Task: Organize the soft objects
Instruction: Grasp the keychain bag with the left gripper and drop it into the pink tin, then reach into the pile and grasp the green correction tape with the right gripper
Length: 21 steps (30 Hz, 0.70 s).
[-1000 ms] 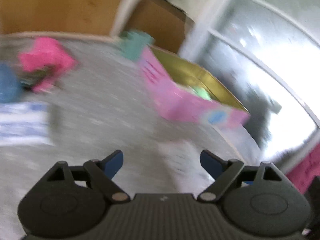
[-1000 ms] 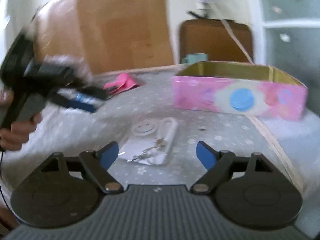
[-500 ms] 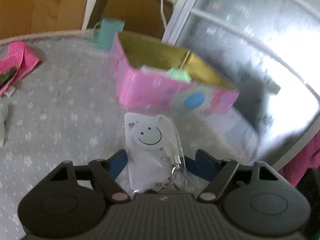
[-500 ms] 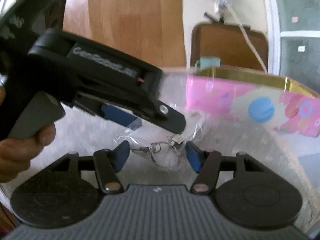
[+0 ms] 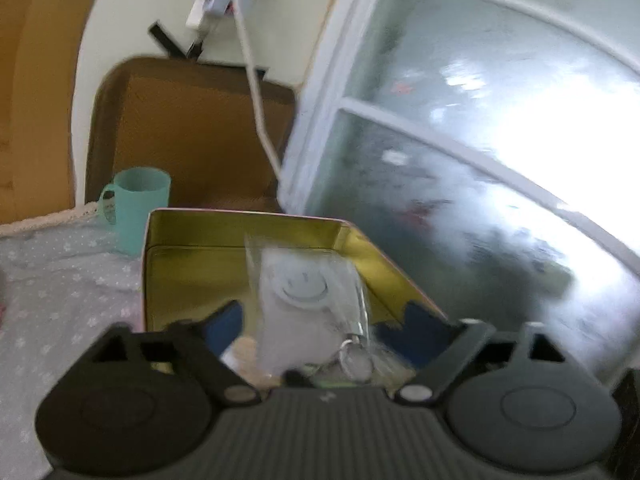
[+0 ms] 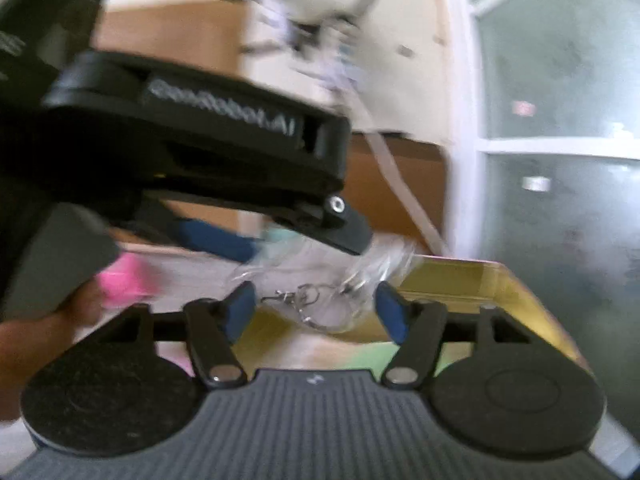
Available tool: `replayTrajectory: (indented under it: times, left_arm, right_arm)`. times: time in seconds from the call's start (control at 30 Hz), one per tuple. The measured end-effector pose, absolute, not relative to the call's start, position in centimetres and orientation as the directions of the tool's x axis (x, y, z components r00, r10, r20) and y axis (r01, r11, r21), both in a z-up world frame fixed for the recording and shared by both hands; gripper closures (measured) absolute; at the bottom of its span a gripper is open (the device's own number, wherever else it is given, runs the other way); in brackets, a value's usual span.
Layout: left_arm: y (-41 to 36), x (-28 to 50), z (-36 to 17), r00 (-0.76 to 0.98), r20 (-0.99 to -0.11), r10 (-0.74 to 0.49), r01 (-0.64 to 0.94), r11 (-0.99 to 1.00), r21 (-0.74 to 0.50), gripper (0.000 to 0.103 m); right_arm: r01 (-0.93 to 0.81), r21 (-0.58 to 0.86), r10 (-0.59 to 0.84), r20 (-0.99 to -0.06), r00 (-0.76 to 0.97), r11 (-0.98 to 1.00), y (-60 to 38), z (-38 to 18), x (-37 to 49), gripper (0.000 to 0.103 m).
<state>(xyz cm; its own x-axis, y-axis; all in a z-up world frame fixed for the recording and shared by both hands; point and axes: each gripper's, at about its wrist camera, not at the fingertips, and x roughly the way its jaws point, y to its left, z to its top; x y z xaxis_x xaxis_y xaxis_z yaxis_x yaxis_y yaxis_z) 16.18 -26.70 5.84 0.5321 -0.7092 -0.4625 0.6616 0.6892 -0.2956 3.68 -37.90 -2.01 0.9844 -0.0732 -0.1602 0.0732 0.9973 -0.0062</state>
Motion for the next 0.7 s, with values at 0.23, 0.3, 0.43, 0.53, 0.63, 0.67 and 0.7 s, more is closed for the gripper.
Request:
replayTrajectory:
  times: [0.23, 0.3, 0.43, 0.53, 0.63, 0.67, 0.7]
  left_arm:
    - [-25.8, 17.9, 3.0, 0.580, -0.492, -0.649, 0.567, 0.755, -0.329, 0.016]
    - [-23.0, 16.1, 2.9, 0.601, -0.459, -0.654, 0.574, 0.754, -0.321, 0.015]
    - [-16.1, 12.6, 1.6, 0.627, -0.440, -0.643, 0.560, 0.765, -0.319, 0.015]
    - [-9.9, 10.1, 0.4, 0.681, -0.452, -0.576, 0.505, 0.817, -0.279, 0.015]
    - [-4.3, 8.9, -0.8, 0.746, -0.465, -0.476, 0.422, 0.879, -0.222, 0.014]
    - [-2.8, 8.8, -1.2, 0.764, -0.466, -0.446, 0.395, 0.895, -0.208, 0.014]
    - [-1.1, 9.0, -1.7, 0.785, -0.468, -0.407, 0.358, 0.914, -0.194, 0.014]
  right_arm:
    - [0.203, 0.126, -0.184, -0.147, 0.972, 0.971, -41.3, -3.1, 1.7, 0.031]
    - [0.174, 0.135, -0.156, -0.130, 0.979, 0.975, -40.3, -3.2, -0.1, 0.035]
    - [0.047, 0.151, -0.030, -0.115, 0.993, 0.987, -36.9, -2.5, -1.4, 0.045]
    - [-0.095, 0.146, 0.116, -0.143, 0.983, 0.985, -33.6, -1.6, -0.8, 0.054]
    - [-0.224, 0.136, 0.249, -0.203, 0.947, 0.965, -29.0, -1.4, 1.2, 0.059]
    - [-0.257, 0.134, 0.282, -0.228, 0.932, 0.957, -27.3, -1.3, 1.9, 0.060]
    - [-0.281, 0.133, 0.307, -0.254, 0.917, 0.950, -25.6, -1.5, 3.1, 0.060]
